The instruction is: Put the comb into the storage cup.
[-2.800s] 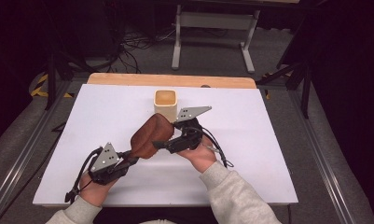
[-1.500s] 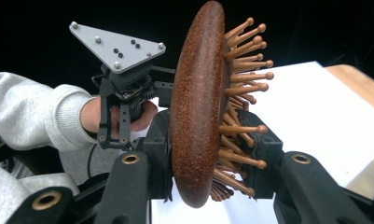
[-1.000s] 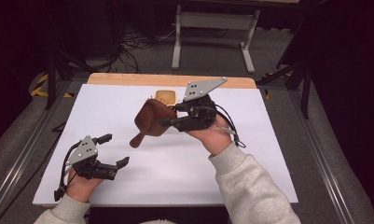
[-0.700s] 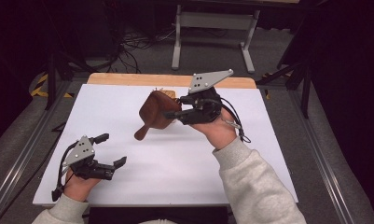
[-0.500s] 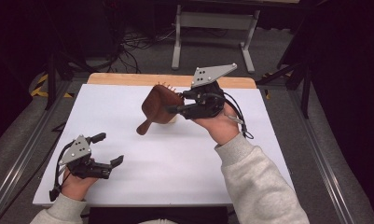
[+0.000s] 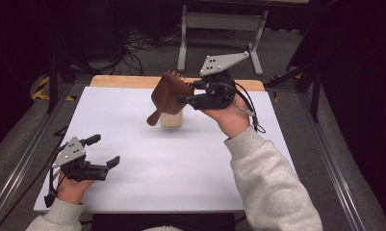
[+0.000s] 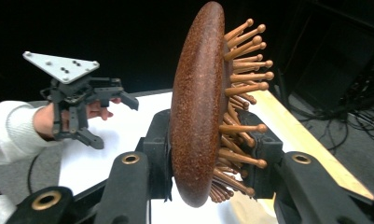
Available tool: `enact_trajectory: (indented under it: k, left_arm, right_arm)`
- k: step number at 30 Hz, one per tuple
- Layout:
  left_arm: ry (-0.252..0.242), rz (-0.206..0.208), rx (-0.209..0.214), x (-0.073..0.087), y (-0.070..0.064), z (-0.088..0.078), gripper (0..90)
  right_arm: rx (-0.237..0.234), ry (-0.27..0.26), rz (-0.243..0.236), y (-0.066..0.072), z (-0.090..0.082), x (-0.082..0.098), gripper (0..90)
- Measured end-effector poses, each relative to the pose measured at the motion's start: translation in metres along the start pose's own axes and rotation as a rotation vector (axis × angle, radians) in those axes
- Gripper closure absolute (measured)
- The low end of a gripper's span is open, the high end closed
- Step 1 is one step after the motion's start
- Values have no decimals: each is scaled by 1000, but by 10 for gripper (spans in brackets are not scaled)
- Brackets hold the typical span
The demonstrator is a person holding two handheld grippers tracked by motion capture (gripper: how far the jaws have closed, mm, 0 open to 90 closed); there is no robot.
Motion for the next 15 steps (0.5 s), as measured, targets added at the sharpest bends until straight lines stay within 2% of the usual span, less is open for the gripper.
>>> enact_trajectory:
  k: [15]
  left_arm:
    - [17,-2,-35,10,13,-5,2]
  right_arm:
    - [71,-17,21,-26,-5,-10,604]
Point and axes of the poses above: each handheld gripper's, and its own axes: z roughly forward along the jaws, x roughly out of its underside, y roughly to its left, the point moved 5 cm from there along z, roughly forward along the jaws, and after that the axes turned 9 degrees about z, right-handed, at the moved point
